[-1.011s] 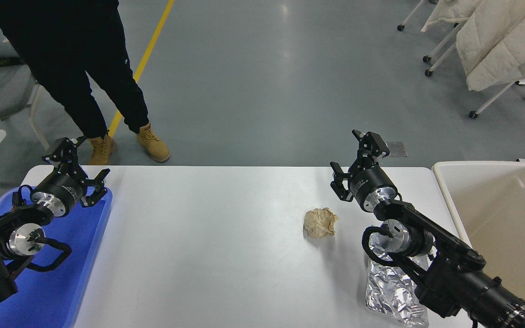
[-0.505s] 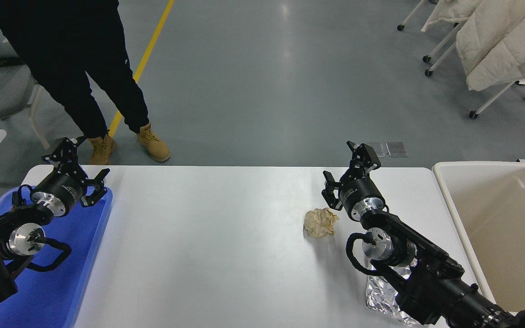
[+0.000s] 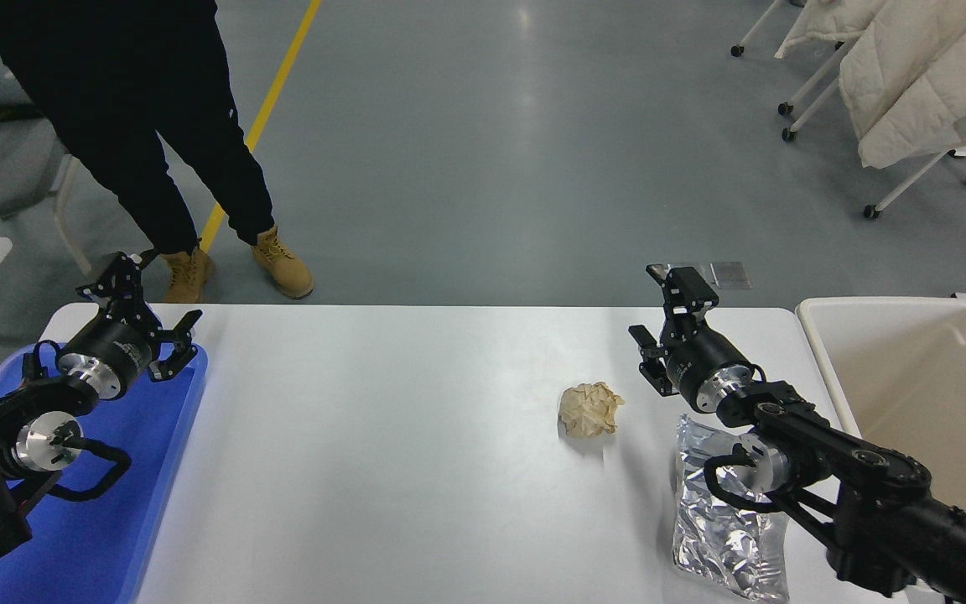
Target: Clean the table surface
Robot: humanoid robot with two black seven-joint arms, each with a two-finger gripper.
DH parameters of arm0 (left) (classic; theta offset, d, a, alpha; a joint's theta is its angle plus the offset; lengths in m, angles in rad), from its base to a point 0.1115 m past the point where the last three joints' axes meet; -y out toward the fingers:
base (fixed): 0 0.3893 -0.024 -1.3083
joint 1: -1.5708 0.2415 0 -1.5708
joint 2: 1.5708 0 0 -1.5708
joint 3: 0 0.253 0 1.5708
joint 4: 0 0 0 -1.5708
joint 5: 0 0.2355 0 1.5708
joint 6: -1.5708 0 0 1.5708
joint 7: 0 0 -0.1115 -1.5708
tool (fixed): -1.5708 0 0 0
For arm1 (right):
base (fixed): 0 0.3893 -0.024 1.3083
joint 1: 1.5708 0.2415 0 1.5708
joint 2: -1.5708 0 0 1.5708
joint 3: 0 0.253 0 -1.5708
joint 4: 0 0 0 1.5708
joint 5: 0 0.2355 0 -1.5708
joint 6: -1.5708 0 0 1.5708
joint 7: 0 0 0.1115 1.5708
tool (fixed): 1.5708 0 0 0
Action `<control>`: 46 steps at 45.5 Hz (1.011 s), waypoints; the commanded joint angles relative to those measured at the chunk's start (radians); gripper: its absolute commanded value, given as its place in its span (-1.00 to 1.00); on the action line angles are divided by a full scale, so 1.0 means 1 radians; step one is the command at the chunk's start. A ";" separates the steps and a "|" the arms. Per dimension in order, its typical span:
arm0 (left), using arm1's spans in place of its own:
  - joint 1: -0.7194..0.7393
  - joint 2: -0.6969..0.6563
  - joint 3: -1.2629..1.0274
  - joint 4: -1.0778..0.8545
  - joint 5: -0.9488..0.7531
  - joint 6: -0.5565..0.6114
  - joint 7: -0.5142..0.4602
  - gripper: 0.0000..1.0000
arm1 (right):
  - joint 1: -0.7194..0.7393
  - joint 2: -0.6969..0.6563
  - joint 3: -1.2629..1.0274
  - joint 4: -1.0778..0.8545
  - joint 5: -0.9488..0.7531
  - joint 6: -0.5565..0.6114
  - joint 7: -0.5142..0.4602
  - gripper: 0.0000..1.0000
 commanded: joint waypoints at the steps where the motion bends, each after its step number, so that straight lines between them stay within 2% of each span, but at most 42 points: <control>1: 0.000 0.000 0.000 0.000 0.000 0.000 0.000 1.00 | 0.072 -0.247 -0.209 0.137 -0.251 -0.002 -0.003 0.97; 5: 0.000 0.000 0.000 0.000 0.000 0.000 0.000 1.00 | 0.076 -0.318 -0.280 0.138 -0.438 0.006 -0.005 0.97; 10: 0.000 0.000 0.000 0.000 0.000 0.000 0.000 1.00 | 0.076 -0.405 -0.349 0.142 -0.575 0.028 -0.005 0.97; 18: 0.000 0.000 0.000 0.000 0.000 0.000 0.000 1.00 | 0.077 -0.534 -0.369 0.176 -0.665 0.158 0.000 0.97; 29: 0.000 0.000 0.000 0.000 0.000 0.000 0.000 1.00 | 0.077 -0.657 -0.415 0.271 -0.886 0.187 -0.005 0.97; 38: 0.000 0.000 0.000 0.000 0.000 0.000 0.000 1.00 | 0.077 -0.678 -0.485 0.289 -0.909 0.192 -0.028 0.97; 46: 0.000 0.000 0.000 0.000 0.000 0.000 0.000 1.00 | 0.074 -0.668 -0.507 0.328 -0.865 0.190 -0.151 0.96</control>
